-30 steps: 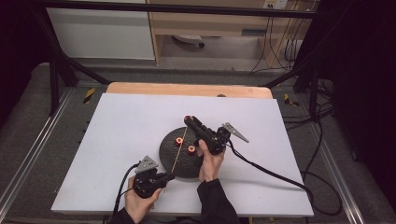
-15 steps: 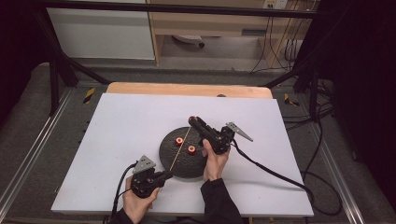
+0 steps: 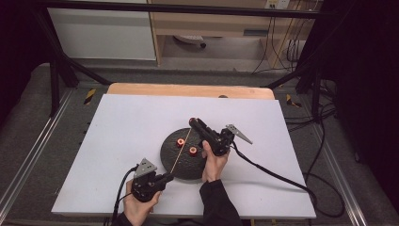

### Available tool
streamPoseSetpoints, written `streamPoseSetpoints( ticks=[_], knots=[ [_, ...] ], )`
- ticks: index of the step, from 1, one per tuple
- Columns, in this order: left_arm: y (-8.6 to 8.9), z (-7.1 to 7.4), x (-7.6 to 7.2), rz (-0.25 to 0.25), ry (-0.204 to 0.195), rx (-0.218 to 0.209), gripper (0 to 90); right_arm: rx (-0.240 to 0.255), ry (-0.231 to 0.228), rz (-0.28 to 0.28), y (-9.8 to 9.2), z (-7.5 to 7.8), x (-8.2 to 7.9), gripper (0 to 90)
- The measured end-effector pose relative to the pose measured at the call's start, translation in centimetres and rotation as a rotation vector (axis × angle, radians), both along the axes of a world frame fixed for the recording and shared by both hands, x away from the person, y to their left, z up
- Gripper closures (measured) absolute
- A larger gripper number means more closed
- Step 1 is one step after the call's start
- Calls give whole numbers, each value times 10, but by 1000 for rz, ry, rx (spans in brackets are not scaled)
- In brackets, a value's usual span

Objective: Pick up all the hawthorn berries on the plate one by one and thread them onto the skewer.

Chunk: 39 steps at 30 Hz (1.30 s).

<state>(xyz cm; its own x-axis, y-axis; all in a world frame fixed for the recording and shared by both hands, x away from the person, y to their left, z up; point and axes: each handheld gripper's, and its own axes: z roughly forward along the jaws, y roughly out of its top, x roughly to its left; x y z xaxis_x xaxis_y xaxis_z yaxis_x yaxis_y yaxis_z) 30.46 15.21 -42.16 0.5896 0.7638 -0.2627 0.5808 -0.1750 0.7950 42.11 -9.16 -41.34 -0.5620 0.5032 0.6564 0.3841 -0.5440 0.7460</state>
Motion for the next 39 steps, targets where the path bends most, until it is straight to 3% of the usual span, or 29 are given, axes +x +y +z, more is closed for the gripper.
streamPoseSetpoints(
  ticks=[2, 5, 10, 13, 18, 29, 39],
  knots=[
    [1, -4, -2, -7, -1, 1, 885, 9, -14, -31, -2, 2, 0, 638],
    [0, -3, -2, -7, -12, -9, 885, 18, -9, -23, -4, 6, 1, 638],
    [-3, -4, -3, 14, -2, -42, 884, 26, -18, -21, 0, 0, 0, 637],
    [-8, -1, -4, 33, 0, -71, 883, 34, -17, -11, 2, -4, -1, 637],
    [-17, 8, 3, 58, -10, -80, 883, 36, -8, 15, 4, -6, -6, 637],
    [-28, 20, 34, 73, -27, -90, 883, -29, 6, 87, 9, -12, -25, 635],
    [-27, 22, 43, 51, -32, -72, 883, -82, 11, 111, 13, -18, -35, 634]
  ],
)
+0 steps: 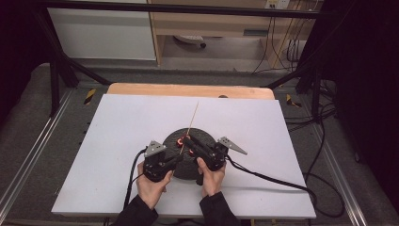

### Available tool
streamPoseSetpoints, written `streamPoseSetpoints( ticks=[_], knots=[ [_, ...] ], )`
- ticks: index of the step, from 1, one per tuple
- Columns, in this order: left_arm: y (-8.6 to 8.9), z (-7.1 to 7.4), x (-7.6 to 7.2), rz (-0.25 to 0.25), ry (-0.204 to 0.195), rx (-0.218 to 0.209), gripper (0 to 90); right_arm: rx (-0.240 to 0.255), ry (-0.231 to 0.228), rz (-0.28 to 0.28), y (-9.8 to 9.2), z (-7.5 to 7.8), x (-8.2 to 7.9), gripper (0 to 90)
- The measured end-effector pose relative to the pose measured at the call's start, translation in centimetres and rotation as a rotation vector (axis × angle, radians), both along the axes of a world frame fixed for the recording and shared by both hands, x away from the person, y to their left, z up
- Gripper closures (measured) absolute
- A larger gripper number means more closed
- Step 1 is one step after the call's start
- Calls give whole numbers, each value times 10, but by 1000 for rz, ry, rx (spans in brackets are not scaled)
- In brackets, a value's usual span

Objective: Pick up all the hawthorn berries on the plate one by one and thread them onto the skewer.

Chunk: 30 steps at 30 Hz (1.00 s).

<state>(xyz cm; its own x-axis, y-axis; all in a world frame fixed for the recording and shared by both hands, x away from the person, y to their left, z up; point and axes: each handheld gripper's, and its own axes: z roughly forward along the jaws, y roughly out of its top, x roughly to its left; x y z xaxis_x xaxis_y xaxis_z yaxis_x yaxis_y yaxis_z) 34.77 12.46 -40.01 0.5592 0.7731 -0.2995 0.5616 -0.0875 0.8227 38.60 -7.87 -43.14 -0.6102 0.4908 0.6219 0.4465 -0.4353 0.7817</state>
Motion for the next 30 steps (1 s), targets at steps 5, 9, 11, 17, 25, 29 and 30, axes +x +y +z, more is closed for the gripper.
streamPoseSetpoints(
  ticks=[5, 9, 11, 17, 25, 29, 30],
  knots=[
    [3, -2, 0, -14, -5, 6, 883, -12, 12, 13, 0, 0, -1, 630],
    [8, -5, -1, -31, -14, 29, 883, -35, 17, 22, 0, -1, -1, 595],
    [14, -6, -2, -36, -20, 39, 883, -60, 14, 29, -1, 1, -2, 515],
    [38, -10, -8, -62, -26, 100, 883, -235, 13, 65, -11, 14, 0, 291],
    [70, -22, -21, -78, -13, 185, 882, -519, 66, 123, -24, 25, 13, 205],
    [81, -29, -25, -91, -1, 213, 882, -659, 92, 175, -21, 28, 20, 201],
    [84, -30, -26, -93, 1, 216, 882, -695, 102, 196, -19, 29, 23, 208]
  ],
)
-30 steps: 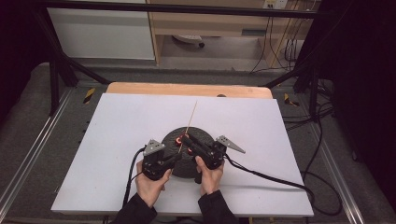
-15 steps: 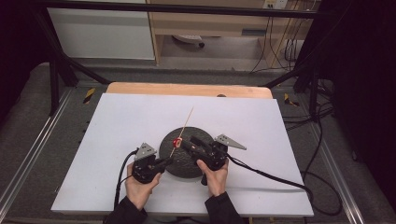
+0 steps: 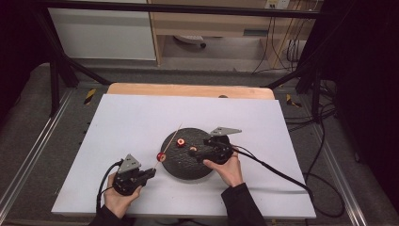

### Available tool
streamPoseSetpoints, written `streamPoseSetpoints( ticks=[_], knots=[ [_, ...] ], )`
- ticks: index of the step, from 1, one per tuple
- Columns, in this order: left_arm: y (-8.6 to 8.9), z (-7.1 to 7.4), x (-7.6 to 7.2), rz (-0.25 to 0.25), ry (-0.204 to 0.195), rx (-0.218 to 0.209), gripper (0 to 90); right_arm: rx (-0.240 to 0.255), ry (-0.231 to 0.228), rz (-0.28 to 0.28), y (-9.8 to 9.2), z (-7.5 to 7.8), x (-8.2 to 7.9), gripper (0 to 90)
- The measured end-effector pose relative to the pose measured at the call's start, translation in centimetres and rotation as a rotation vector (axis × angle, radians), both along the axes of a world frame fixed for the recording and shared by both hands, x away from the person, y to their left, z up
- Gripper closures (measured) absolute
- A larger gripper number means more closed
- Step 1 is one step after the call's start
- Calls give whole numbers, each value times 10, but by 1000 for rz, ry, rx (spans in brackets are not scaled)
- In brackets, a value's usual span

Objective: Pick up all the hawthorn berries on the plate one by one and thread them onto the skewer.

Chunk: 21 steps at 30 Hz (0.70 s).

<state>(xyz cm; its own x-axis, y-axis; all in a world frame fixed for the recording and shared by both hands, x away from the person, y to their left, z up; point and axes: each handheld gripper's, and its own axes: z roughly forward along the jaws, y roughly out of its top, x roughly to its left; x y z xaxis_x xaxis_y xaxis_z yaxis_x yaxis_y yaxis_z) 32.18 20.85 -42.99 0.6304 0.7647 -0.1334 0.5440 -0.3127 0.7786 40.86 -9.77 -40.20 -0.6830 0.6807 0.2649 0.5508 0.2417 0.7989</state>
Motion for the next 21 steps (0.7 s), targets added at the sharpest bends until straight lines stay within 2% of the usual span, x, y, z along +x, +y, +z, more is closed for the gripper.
streamPoseSetpoints(
  ticks=[2, 11, 13, 18, 21],
  knots=[
    [4, -1, 0, -4, 2, 4, 882, -89, 20, 39, 4, 2, 7, 233],
    [10, -3, -1, -16, -6, 55, 882, -383, 108, 171, 25, 7, 34, 355],
    [10, -4, 0, -17, -5, 59, 882, -423, 135, 200, 32, 5, 39, 391],
    [12, -5, 1, -20, 5, 64, 882, -439, 178, 210, 40, 4, 51, 474],
    [12, -6, 2, -17, 7, 62, 882, -474, 196, 223, 44, 2, 57, 503]
  ],
)
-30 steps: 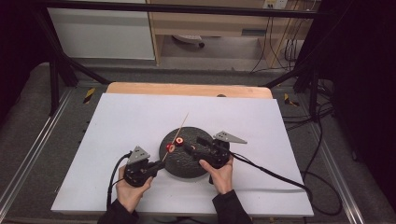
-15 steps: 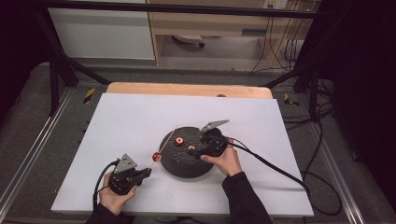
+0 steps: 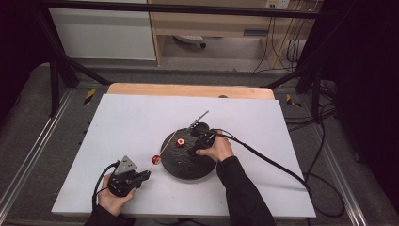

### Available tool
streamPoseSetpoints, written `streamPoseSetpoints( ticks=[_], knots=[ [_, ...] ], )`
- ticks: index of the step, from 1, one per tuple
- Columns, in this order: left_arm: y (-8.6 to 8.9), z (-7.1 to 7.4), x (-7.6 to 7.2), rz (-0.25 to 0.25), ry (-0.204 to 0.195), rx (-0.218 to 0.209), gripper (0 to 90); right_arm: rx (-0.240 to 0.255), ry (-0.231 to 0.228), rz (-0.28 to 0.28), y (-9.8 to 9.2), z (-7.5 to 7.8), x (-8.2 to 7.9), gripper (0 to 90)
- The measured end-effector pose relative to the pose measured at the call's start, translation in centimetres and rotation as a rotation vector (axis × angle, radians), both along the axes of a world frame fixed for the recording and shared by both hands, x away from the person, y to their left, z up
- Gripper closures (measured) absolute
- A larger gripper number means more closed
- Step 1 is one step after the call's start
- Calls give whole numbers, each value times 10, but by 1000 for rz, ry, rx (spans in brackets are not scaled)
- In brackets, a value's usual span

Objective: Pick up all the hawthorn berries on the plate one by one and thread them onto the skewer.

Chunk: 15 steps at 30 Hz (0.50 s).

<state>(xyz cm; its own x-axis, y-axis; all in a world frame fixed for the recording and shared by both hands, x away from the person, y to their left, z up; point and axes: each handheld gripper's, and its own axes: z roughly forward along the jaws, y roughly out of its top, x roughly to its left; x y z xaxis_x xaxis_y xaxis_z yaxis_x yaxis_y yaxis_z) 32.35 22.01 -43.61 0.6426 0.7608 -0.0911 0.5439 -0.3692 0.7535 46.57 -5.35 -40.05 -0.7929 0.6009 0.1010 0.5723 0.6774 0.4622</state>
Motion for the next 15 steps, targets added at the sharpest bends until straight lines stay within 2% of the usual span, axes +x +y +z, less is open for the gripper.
streamPoseSetpoints(
  ticks=[7, 15],
  knots=[
    [0, -1, 1, -3, 7, 4, 882, -38, 32, 12, 5, -5, 7, 558],
    [0, -1, 1, -3, 8, 5, 882, -43, 79, 10, 8, -9, 14, 595]
  ],
)
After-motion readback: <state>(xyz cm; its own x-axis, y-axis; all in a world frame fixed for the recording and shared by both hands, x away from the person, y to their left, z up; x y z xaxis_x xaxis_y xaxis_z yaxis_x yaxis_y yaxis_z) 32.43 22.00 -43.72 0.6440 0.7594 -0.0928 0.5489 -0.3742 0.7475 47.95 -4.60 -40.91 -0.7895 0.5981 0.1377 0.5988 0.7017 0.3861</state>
